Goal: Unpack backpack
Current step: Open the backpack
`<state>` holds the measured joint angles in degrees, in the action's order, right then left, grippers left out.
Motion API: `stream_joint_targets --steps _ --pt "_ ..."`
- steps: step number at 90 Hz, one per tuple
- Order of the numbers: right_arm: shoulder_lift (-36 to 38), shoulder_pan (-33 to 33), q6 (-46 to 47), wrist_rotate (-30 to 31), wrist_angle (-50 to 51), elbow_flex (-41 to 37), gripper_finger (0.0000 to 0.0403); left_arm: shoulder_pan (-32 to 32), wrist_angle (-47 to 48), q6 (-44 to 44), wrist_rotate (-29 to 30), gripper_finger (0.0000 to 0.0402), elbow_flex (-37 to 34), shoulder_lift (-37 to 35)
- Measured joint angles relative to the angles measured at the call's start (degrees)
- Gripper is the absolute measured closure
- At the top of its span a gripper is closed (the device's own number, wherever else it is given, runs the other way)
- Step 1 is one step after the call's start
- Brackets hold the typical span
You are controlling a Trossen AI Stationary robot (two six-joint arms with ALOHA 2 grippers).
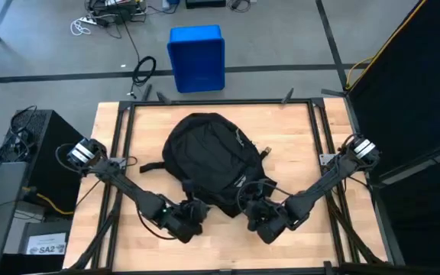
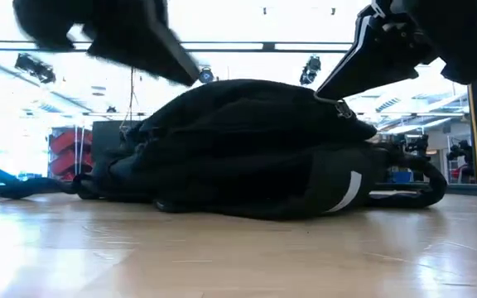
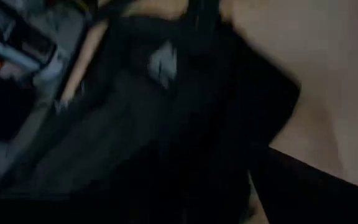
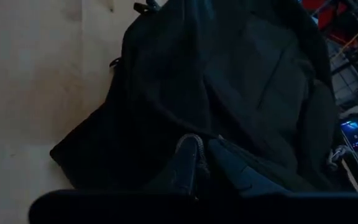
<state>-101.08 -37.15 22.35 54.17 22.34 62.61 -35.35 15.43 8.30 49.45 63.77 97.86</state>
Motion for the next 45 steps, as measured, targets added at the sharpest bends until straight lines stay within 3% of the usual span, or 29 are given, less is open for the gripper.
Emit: stream_joint_targets --steps 20,45 --pt "0.00 0.39 0.09 -0.47 -0.01 0.00 0.0403 0.25 -11.13 -10.36 -0.24 0.0183 0.02 0.92" --pt "-0.02 0.92 0.13 -1.85 -0.49 0.00 0.0403 3.07 -27.94 -23.13 -4.16 0.0183 0.00 9.34"
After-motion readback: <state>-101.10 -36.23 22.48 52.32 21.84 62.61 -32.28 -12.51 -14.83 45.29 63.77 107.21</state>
